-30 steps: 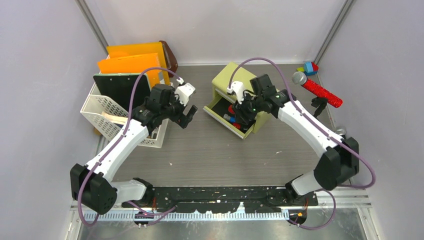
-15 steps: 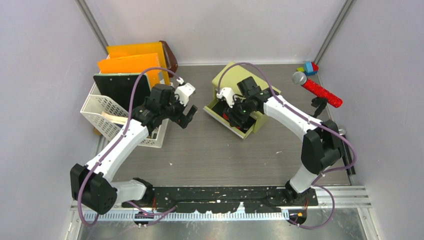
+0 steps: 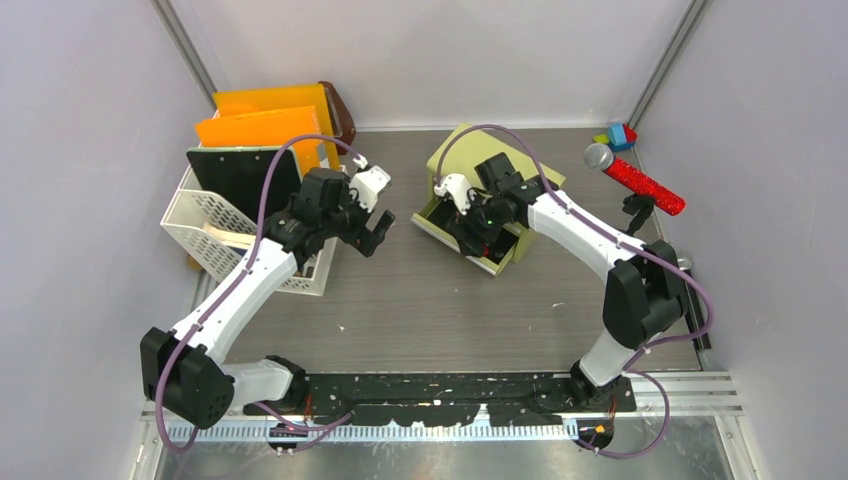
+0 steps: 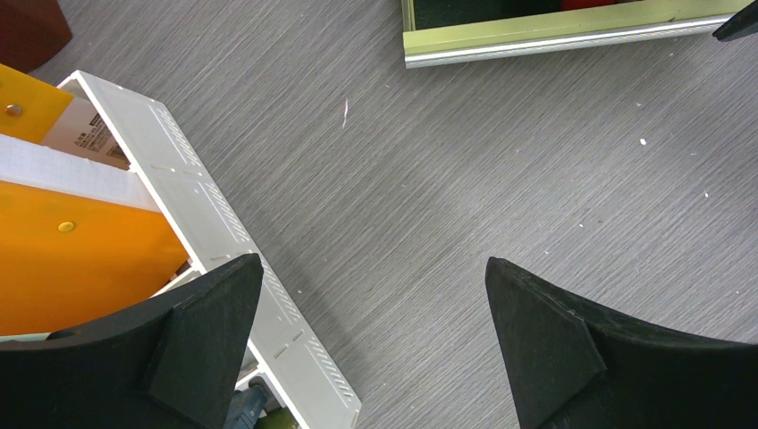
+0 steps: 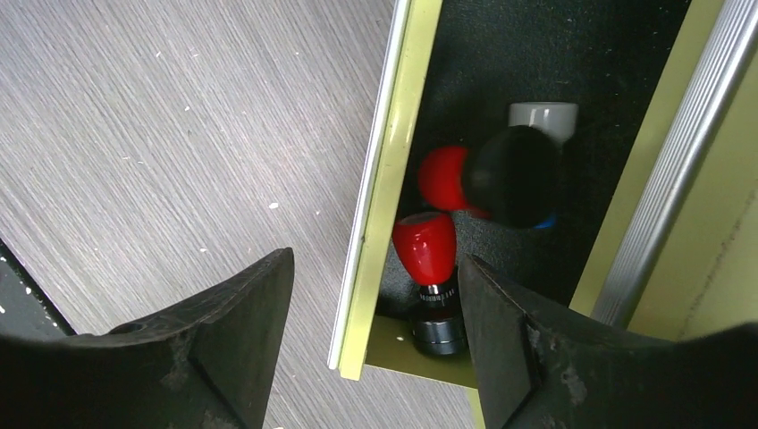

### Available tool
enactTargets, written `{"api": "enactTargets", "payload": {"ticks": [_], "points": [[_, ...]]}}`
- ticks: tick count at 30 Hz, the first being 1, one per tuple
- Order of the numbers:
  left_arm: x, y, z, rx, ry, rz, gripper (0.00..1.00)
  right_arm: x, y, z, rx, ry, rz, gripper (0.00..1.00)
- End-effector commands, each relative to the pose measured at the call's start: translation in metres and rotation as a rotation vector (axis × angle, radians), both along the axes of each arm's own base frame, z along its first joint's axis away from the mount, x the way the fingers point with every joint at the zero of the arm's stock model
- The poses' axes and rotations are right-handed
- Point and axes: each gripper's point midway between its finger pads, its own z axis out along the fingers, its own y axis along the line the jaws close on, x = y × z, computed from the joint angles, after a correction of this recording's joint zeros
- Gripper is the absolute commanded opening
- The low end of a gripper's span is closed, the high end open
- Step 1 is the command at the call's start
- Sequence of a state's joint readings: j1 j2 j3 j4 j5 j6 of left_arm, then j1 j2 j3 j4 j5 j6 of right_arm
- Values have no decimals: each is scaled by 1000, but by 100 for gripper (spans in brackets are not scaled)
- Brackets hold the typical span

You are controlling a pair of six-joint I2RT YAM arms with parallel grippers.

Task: Organize the desk
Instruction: Place the stationery in the drawer.

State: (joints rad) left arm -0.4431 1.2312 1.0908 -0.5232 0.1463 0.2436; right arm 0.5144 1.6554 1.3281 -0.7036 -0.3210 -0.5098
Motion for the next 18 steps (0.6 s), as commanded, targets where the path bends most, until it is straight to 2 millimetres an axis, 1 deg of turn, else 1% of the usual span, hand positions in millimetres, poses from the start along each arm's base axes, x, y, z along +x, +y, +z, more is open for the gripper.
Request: {"api": "enactTargets", "payload": {"ticks": [1,6,10,12,18], "points": [[0,-1,17,-24,-45,-6,100,20,-4,39,37,-141,-45,74],[-1,0,17,-22,-47,-6,100,9,3,52,62,-164,-37,74],[-2,1,18,-21,-53,-5,100,7,5,62,72,-186,-49,74],[-2,1,20,-21,-57,-4,100,7,6,64,69,-188,-52,74],[-4,2,21,-25,-74,-6,100,10,7,62,54,-177,-76,74]]}}
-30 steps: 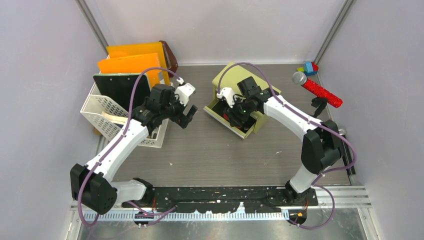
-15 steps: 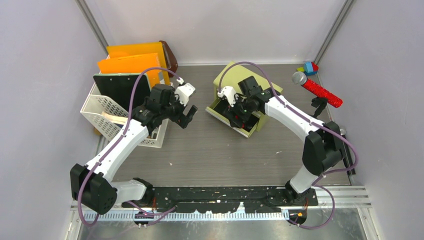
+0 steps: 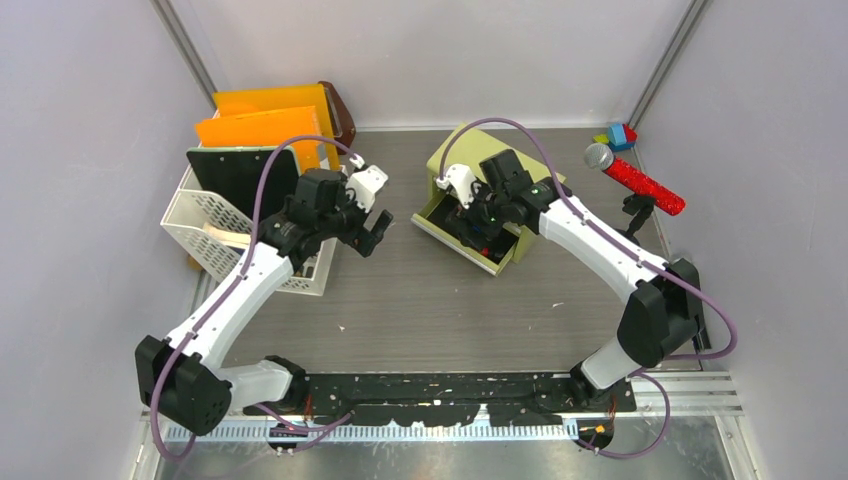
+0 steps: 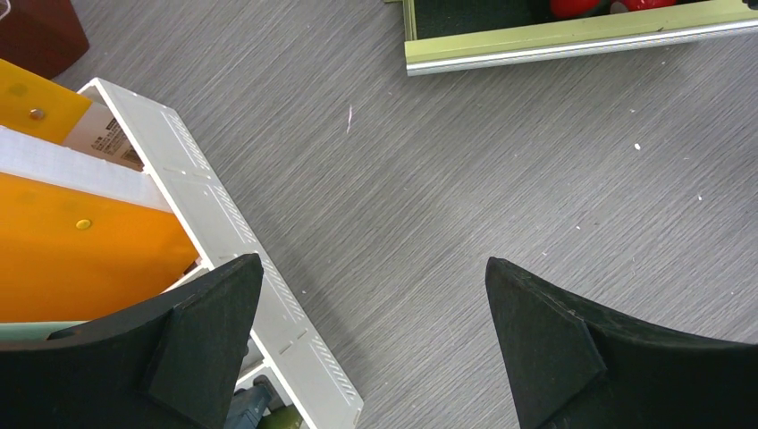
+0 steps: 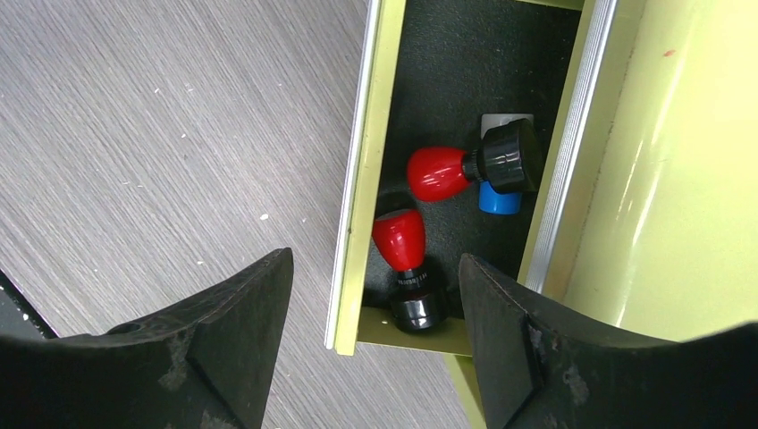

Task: Organize the desk
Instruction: Place the stationery in the drawer, then close the drawer in the storage box.

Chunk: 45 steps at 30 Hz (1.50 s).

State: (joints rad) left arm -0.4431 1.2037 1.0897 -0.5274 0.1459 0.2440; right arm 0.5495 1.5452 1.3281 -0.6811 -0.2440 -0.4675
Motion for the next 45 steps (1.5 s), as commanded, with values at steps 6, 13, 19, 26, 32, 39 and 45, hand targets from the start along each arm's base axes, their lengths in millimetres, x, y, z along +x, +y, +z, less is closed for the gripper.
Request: {"api": "enactTargets", "payload": {"ticks": [6,13,19,26,32,39,45], "points": [[1,2,13,-9,-56,0,100,15,9,5,25,-31,-39,72],[1,7,14,8,-72,15,100,38,5,-22,-61,-26,-108,68],[-1,10,13,18,-79,17,100,50,5,-42,-88,-3,-179,74],[-1,11,12,23,-86,18,100,65,1,-52,-127,-48,-265,86],[1,11,11,24,-88,16,100,66,-6,-68,-283,-213,-303,88],[1,12,7,32,-86,19,100,69,-9,-81,-392,-275,-320,88],[1,12,4,36,-81,21,100,74,-5,-89,-414,-304,-311,91]]}}
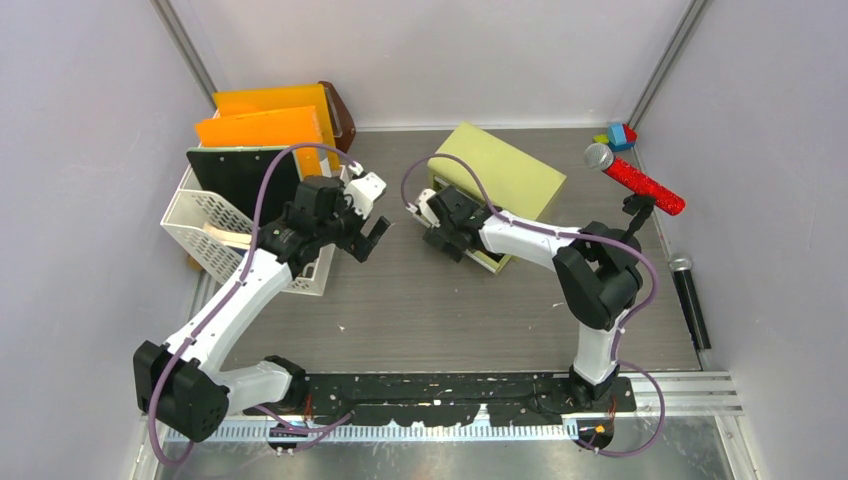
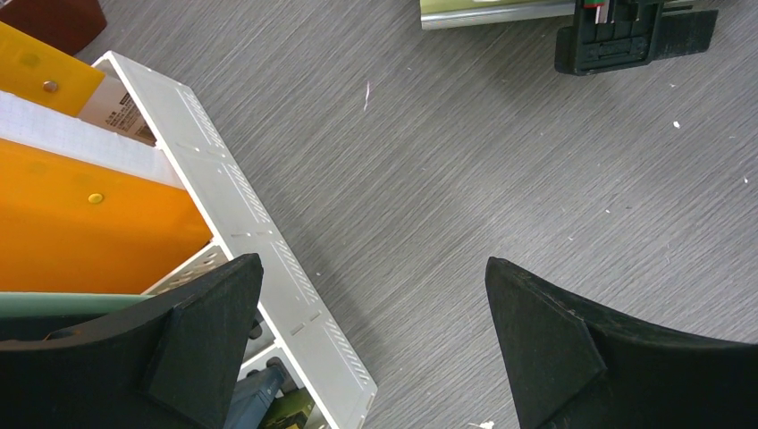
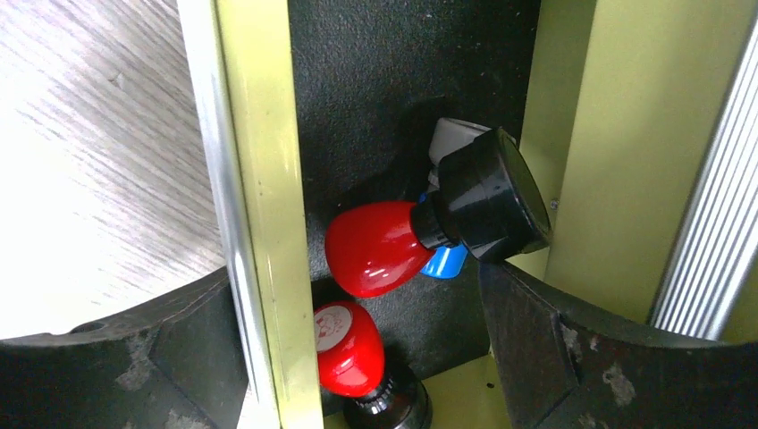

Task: Organize the desk
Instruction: Close the drawer in the storage box.

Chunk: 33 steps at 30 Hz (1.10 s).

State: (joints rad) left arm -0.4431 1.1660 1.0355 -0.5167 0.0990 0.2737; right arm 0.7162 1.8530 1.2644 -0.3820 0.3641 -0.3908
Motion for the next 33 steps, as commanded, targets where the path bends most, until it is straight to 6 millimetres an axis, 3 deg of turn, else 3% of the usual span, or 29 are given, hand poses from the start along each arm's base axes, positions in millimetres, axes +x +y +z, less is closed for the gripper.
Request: {"api": "enactTargets", "payload": {"ticks": [1,14,18,26,33], "points": [[5,0,13,-10,-62,-1,100,20,-3,8,-28,-102,-31,91],[4,2,12,-1,-64,2,100,15,22,11,34,-75,80,91],[4,4,12,3,-68,7,100,11,28,27,82,-76,79,91],[13,16,25,-21,-95,102,100,-14,42,79,248,-30,127,90],[18,27,33,-55,-111,167,100,-45,54,99,364,28,245,90]]}}
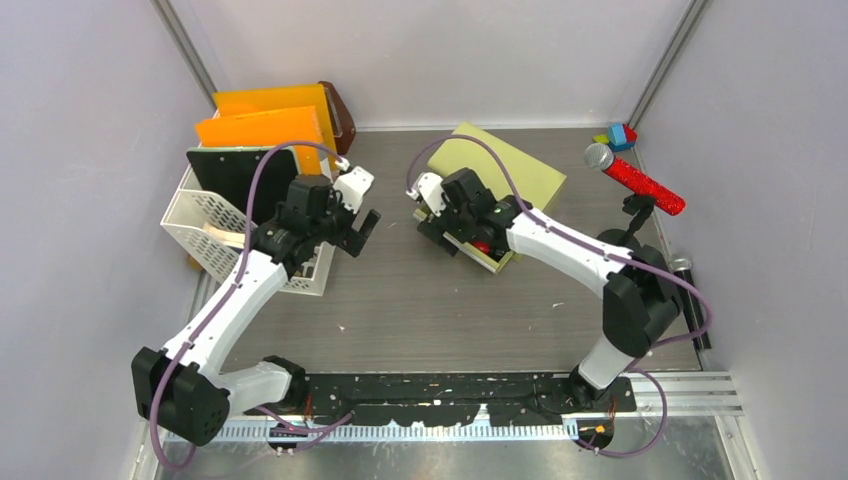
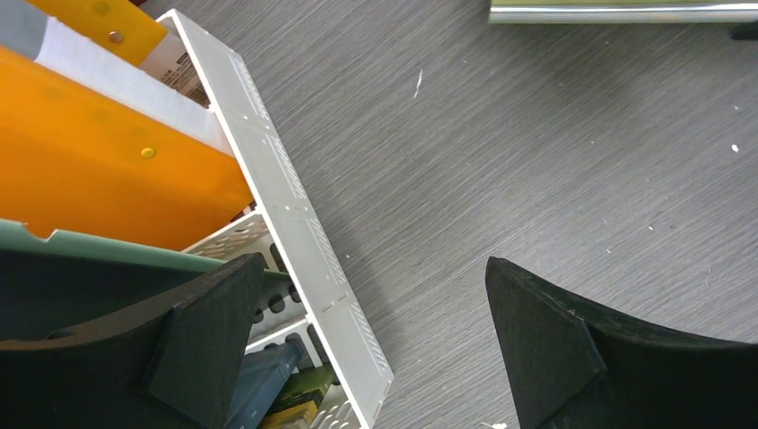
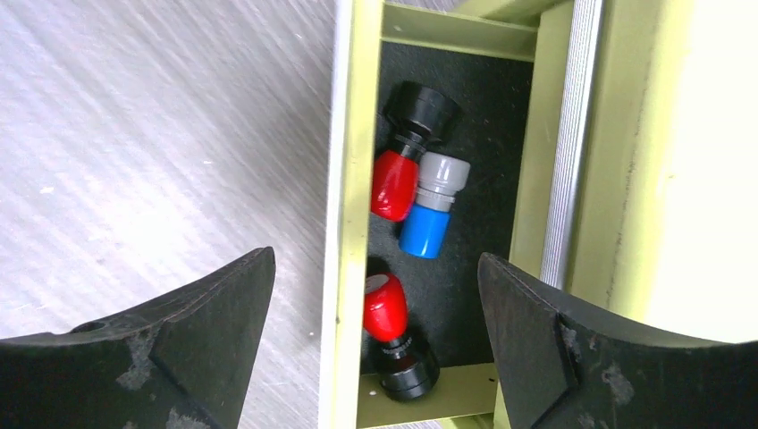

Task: Organize the desk
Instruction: Close the drawer in the storage box.

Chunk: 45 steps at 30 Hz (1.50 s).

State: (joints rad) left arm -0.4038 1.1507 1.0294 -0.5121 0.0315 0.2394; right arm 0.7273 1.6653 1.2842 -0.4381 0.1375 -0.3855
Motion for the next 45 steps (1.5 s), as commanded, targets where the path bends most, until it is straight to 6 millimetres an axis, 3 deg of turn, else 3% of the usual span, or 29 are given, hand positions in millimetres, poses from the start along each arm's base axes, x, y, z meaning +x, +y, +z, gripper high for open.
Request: {"api": "enactTargets", "payload": {"ticks": [1,5,9,16,23,28,34,45], "points": [[11,6,30,-60,-100,60,100,-31,26,34,159,47,157,90],[15,17,35,-64,-121,123,100,-64,36,30,210,150,293,85],[17,25,40,-79,-137,158,100,-89,39,12,209,251,388,82],[17,25,36,-76,-122,156,100,-106,41,-33,134,386,421,79],[15,25,34,-78,-125,148,100,-90,41,-65,62,418,320,79],[15,25,32,-74,-123,145,100,-64,35,-77,-2,367,187,79],[15,26,30,-66,-124,146,100,-30,15,-74,-96,234,43,80],[14,28,32,-61,-137,151,100,5,-10,-70,-166,148,-73,80]]}}
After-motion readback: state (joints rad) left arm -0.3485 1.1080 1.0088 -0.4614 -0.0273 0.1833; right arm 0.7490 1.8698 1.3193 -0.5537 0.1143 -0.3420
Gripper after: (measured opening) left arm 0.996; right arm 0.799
